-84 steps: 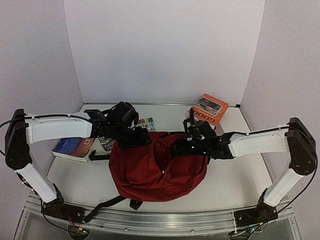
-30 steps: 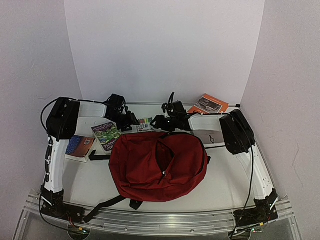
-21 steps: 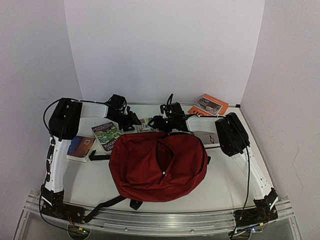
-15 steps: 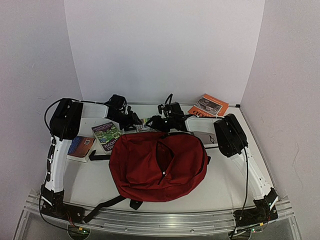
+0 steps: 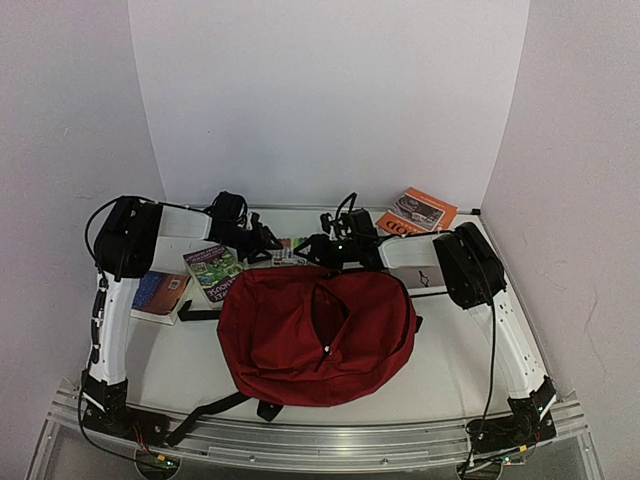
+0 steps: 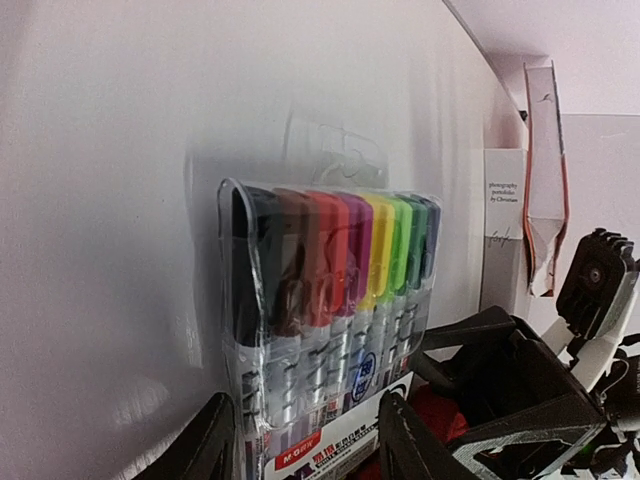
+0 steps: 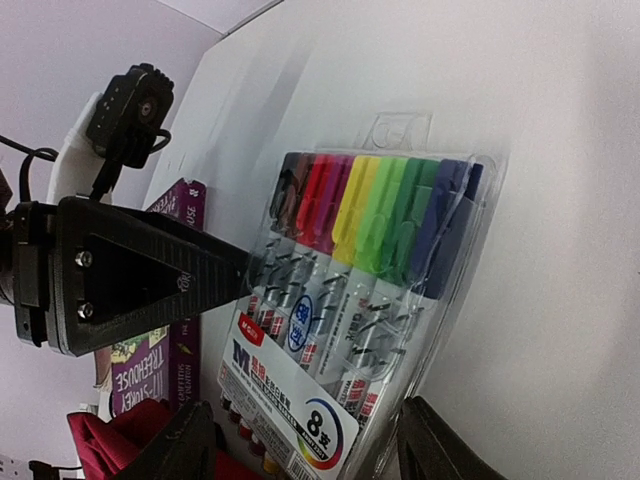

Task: Pack the student bag
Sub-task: Pick up the stationery from the center of the board.

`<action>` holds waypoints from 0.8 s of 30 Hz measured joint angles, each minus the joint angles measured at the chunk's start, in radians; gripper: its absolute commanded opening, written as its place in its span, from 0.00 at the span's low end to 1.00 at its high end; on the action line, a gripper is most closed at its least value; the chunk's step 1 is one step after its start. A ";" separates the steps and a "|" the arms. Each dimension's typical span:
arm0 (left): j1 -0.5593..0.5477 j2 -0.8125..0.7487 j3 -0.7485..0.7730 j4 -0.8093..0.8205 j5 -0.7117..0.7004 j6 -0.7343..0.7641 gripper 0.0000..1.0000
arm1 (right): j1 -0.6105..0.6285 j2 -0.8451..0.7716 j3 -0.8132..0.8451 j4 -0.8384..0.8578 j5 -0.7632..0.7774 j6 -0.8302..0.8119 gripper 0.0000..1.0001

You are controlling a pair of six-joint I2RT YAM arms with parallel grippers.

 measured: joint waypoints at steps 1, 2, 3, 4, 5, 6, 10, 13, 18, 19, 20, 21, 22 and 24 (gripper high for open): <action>0.000 -0.010 -0.013 0.011 0.008 -0.009 0.47 | 0.000 -0.008 -0.011 0.008 -0.003 0.006 0.59; 0.001 -0.020 -0.025 0.023 0.013 -0.016 0.47 | 0.000 -0.016 -0.021 0.017 -0.005 0.011 0.59; 0.001 -0.031 -0.036 0.036 0.018 -0.022 0.47 | 0.000 -0.023 -0.031 0.026 -0.007 0.018 0.59; 0.002 -0.044 -0.049 0.047 0.024 -0.031 0.47 | -0.001 -0.032 -0.043 0.035 -0.009 0.026 0.58; 0.002 -0.060 -0.061 0.056 0.028 -0.039 0.47 | -0.001 -0.040 -0.052 0.045 -0.011 0.032 0.58; 0.002 -0.075 -0.070 0.064 0.032 -0.045 0.47 | -0.001 -0.048 -0.062 0.055 -0.013 0.037 0.58; 0.001 -0.141 -0.084 0.098 0.052 -0.063 0.47 | -0.001 -0.086 -0.098 0.085 -0.017 0.058 0.57; -0.005 -0.199 -0.099 0.124 0.064 -0.068 0.47 | 0.001 -0.122 -0.133 0.106 -0.027 0.065 0.56; -0.029 -0.280 -0.126 0.144 0.074 -0.067 0.46 | 0.006 -0.207 -0.206 0.121 -0.031 0.067 0.55; -0.036 -0.295 -0.133 0.147 0.074 -0.067 0.46 | 0.007 -0.225 -0.224 0.122 -0.032 0.067 0.55; -0.041 -0.308 -0.141 0.148 0.075 -0.067 0.46 | 0.008 -0.250 -0.250 0.124 -0.031 0.067 0.55; -0.048 -0.321 -0.151 0.148 0.074 -0.066 0.46 | 0.010 -0.268 -0.268 0.125 -0.029 0.066 0.55; -0.056 -0.340 -0.165 0.145 0.073 -0.065 0.46 | 0.014 -0.295 -0.300 0.125 -0.025 0.063 0.55; -0.075 -0.380 -0.196 0.131 0.070 -0.060 0.46 | 0.022 -0.349 -0.360 0.122 -0.018 0.059 0.55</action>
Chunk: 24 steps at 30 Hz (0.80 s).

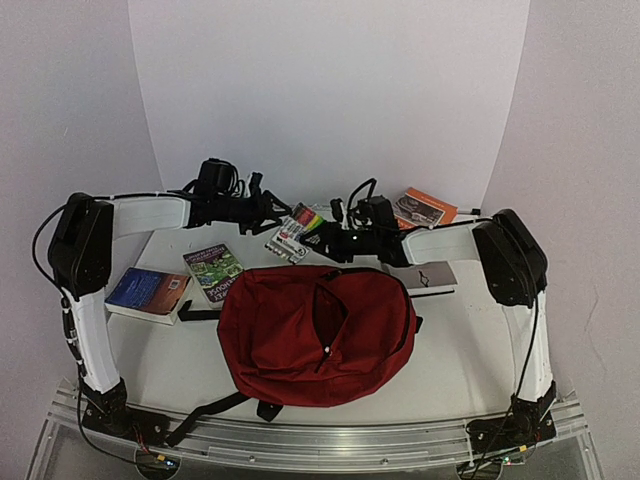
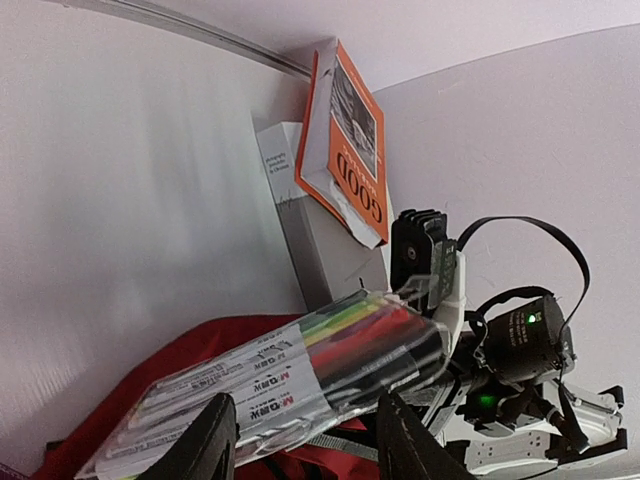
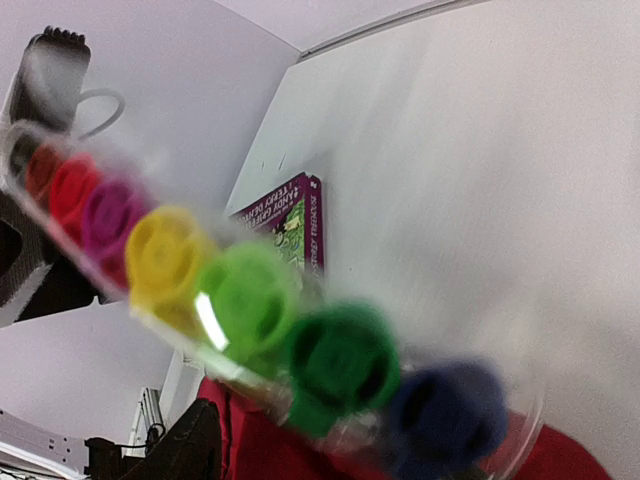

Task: Pack the student bag
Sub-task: Pick up the stationery from the center of the board, then place the stationery in the student bag.

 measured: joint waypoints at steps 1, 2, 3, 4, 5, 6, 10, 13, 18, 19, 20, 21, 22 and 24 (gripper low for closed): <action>-0.010 -0.019 -0.013 -0.009 0.000 0.003 0.46 | 0.006 -0.025 -0.027 -0.004 0.005 -0.002 0.55; -0.024 -0.039 -0.026 -0.016 -0.005 0.009 0.46 | 0.012 -0.056 -0.064 -0.004 0.013 -0.003 0.54; -0.040 -0.061 -0.040 -0.028 -0.007 0.016 0.46 | 0.022 -0.086 -0.097 -0.005 0.016 -0.005 0.54; -0.058 -0.085 -0.055 -0.039 -0.009 0.021 0.47 | 0.032 -0.114 -0.128 -0.005 0.020 -0.006 0.54; -0.078 -0.108 -0.071 -0.045 -0.010 0.022 0.46 | 0.044 -0.141 -0.157 -0.004 0.024 -0.007 0.54; -0.098 -0.134 -0.088 -0.048 -0.011 0.024 0.46 | 0.059 -0.167 -0.185 -0.005 0.030 -0.007 0.54; -0.166 -0.241 -0.180 -0.061 -0.015 0.025 0.47 | 0.123 -0.259 -0.294 -0.004 0.045 -0.008 0.55; -0.183 -0.300 -0.270 -0.043 -0.015 0.024 0.47 | 0.163 -0.309 -0.372 0.008 0.066 -0.014 0.58; -0.182 -0.334 -0.449 -0.028 -0.017 0.012 0.49 | 0.209 -0.366 -0.545 0.022 0.093 -0.036 0.67; -0.183 -0.336 -0.474 -0.013 -0.010 0.007 0.50 | 0.214 -0.373 -0.577 0.033 0.094 -0.041 0.69; -0.186 -0.344 -0.490 -0.005 -0.009 0.003 0.51 | 0.216 -0.386 -0.608 0.040 0.097 -0.046 0.71; -0.188 -0.357 -0.505 0.000 -0.009 0.000 0.52 | 0.216 -0.400 -0.635 0.044 0.101 -0.048 0.74; -0.191 -0.375 -0.521 -0.001 -0.011 -0.002 0.53 | 0.216 -0.415 -0.656 0.048 0.107 -0.049 0.76; -0.197 -0.410 -0.554 -0.004 -0.020 -0.007 0.56 | 0.216 -0.459 -0.698 0.055 0.119 -0.050 0.81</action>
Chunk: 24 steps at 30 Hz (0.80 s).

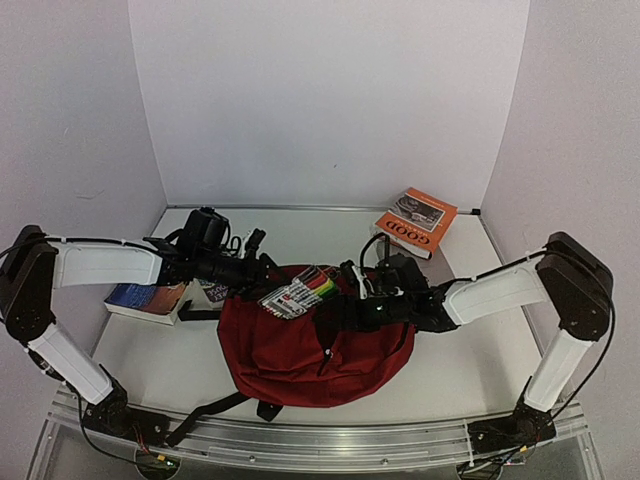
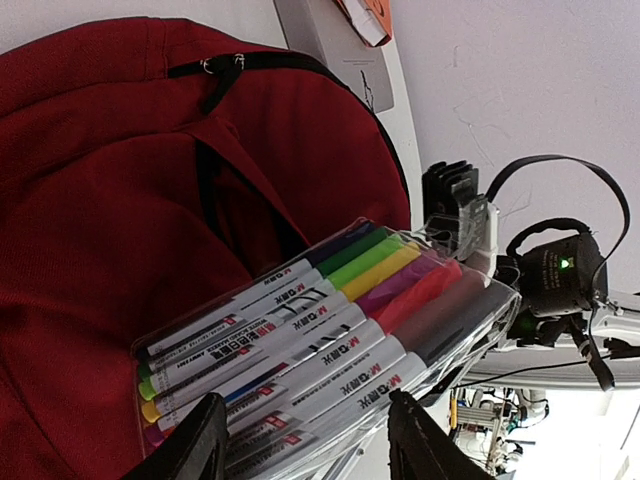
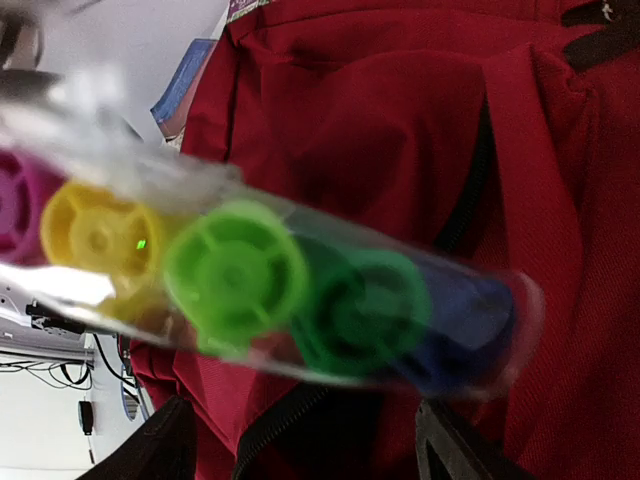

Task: Pack the student bag
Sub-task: Place the stationery in the student bag.

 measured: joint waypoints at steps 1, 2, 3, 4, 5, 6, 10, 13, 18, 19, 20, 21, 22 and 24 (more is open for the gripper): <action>-0.001 -0.015 -0.014 -0.001 -0.006 -0.001 0.58 | 0.000 -0.027 -0.018 0.002 0.006 0.002 0.84; -0.001 -0.025 -0.024 -0.003 -0.012 0.000 0.61 | -0.001 -0.054 -0.032 0.002 0.014 0.005 0.87; -0.001 -0.032 -0.030 -0.006 -0.017 0.000 0.64 | -0.002 -0.080 -0.042 0.002 0.021 0.008 0.90; -0.001 -0.037 -0.035 -0.007 -0.023 0.002 0.66 | -0.002 -0.108 -0.050 0.002 0.030 0.014 0.92; -0.001 -0.038 -0.037 -0.007 -0.028 0.006 0.68 | -0.002 -0.133 -0.053 0.003 0.043 0.023 0.93; -0.001 -0.039 -0.039 -0.008 -0.033 0.007 0.70 | -0.002 -0.153 -0.055 0.003 0.056 0.028 0.94; -0.001 -0.038 -0.052 -0.021 -0.037 0.029 0.73 | -0.002 -0.228 -0.073 0.007 0.099 0.066 0.98; -0.005 -0.035 -0.068 -0.036 -0.036 0.031 0.73 | -0.002 -0.286 -0.118 0.007 0.132 0.114 0.98; -0.014 -0.034 -0.089 -0.031 -0.030 0.027 0.75 | -0.001 -0.315 -0.144 0.002 0.161 0.218 0.96; -0.017 -0.034 -0.093 -0.027 -0.029 0.024 0.75 | -0.001 -0.315 -0.144 0.002 0.168 0.233 0.96; -0.020 -0.034 -0.098 -0.022 -0.027 0.020 0.75 | -0.001 -0.315 -0.144 0.002 0.176 0.244 0.96; -0.024 -0.034 -0.104 -0.014 -0.025 0.014 0.76 | -0.001 -0.315 -0.145 0.002 0.184 0.251 0.96; -0.028 -0.034 -0.111 -0.003 -0.023 0.005 0.76 | -0.001 -0.315 -0.145 0.002 0.192 0.256 0.95; -0.036 -0.034 -0.124 0.015 -0.016 -0.014 0.77 | -0.001 -0.312 -0.146 0.002 0.203 0.260 0.93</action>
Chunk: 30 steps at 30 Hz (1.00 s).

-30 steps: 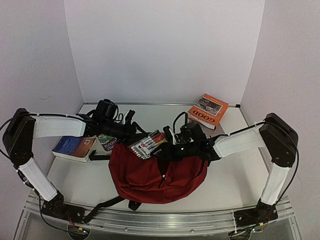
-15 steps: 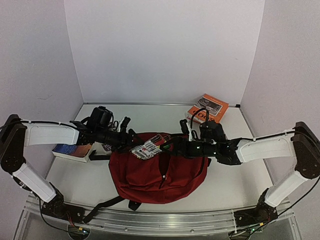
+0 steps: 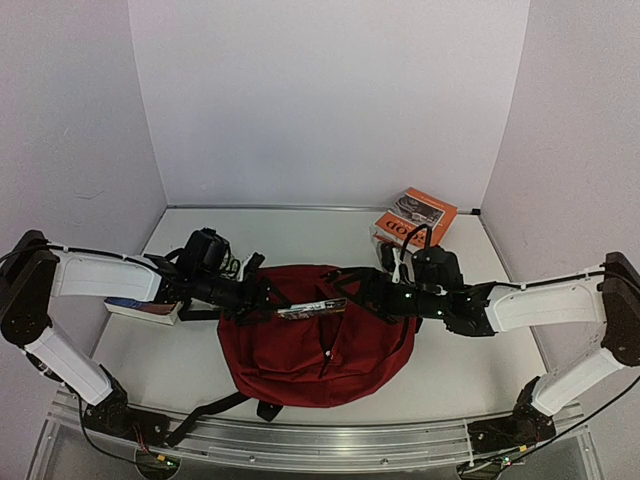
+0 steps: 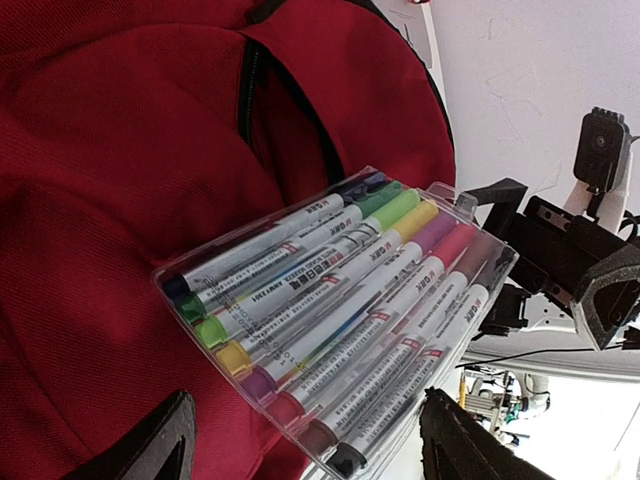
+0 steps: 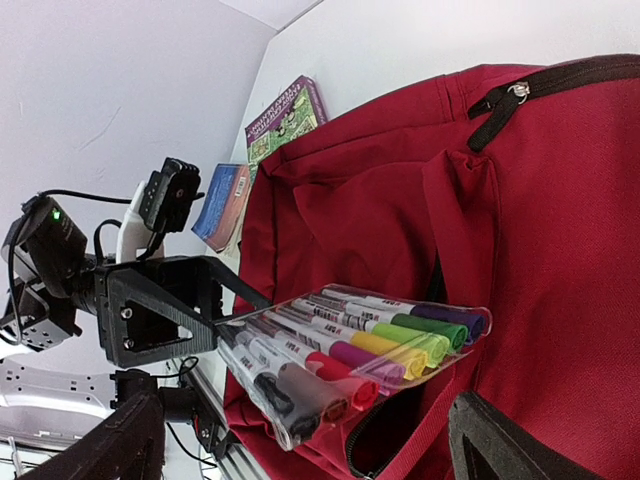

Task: Pack the student bag
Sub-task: Place the stationery in the student bag, then pick up the stationery from the student bag.

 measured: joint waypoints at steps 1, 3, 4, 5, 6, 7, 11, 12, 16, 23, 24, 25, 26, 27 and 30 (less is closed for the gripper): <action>-0.005 0.001 -0.006 0.008 0.003 -0.012 0.77 | 0.000 0.003 0.000 0.000 0.003 0.003 0.92; -0.016 0.008 -0.011 0.022 0.009 -0.039 0.77 | 0.001 0.017 0.000 0.000 0.007 0.015 0.90; -0.021 0.015 -0.014 0.032 0.009 -0.051 0.77 | 0.002 0.028 0.000 0.001 0.009 0.024 0.88; -0.023 0.023 -0.018 0.040 0.004 -0.064 0.77 | 0.004 0.041 0.000 0.000 0.011 0.033 0.87; -0.025 0.034 -0.027 0.051 0.001 -0.081 0.77 | 0.007 0.056 0.000 0.000 0.012 0.041 0.85; -0.027 0.045 -0.037 0.062 -0.002 -0.096 0.77 | 0.010 0.068 0.000 0.000 0.013 0.047 0.84; -0.035 0.083 -0.076 0.103 -0.005 -0.151 0.74 | 0.021 0.113 0.000 -0.002 0.016 0.081 0.81; -0.037 0.092 -0.083 0.117 -0.006 -0.163 0.73 | 0.023 0.119 0.000 -0.002 0.018 0.086 0.80; -0.044 0.112 -0.087 0.184 -0.003 -0.203 0.64 | 0.028 0.121 0.000 0.001 0.030 0.104 0.77; -0.048 0.158 -0.087 0.298 0.012 -0.260 0.46 | 0.034 0.131 -0.005 0.001 0.050 0.122 0.76; -0.048 0.168 -0.087 0.313 0.013 -0.268 0.40 | 0.034 0.132 -0.007 0.001 0.053 0.124 0.76; -0.048 0.178 -0.087 0.326 0.014 -0.275 0.35 | 0.035 0.132 -0.009 0.001 0.055 0.125 0.76; -0.048 0.184 -0.088 0.335 0.015 -0.281 0.31 | 0.036 0.132 -0.011 0.001 0.057 0.126 0.76; -0.048 0.189 -0.089 0.345 0.016 -0.290 0.26 | 0.036 0.132 -0.012 0.000 0.059 0.127 0.76; -0.048 0.190 -0.091 0.369 0.017 -0.302 0.08 | 0.038 0.131 -0.017 0.001 0.069 0.127 0.79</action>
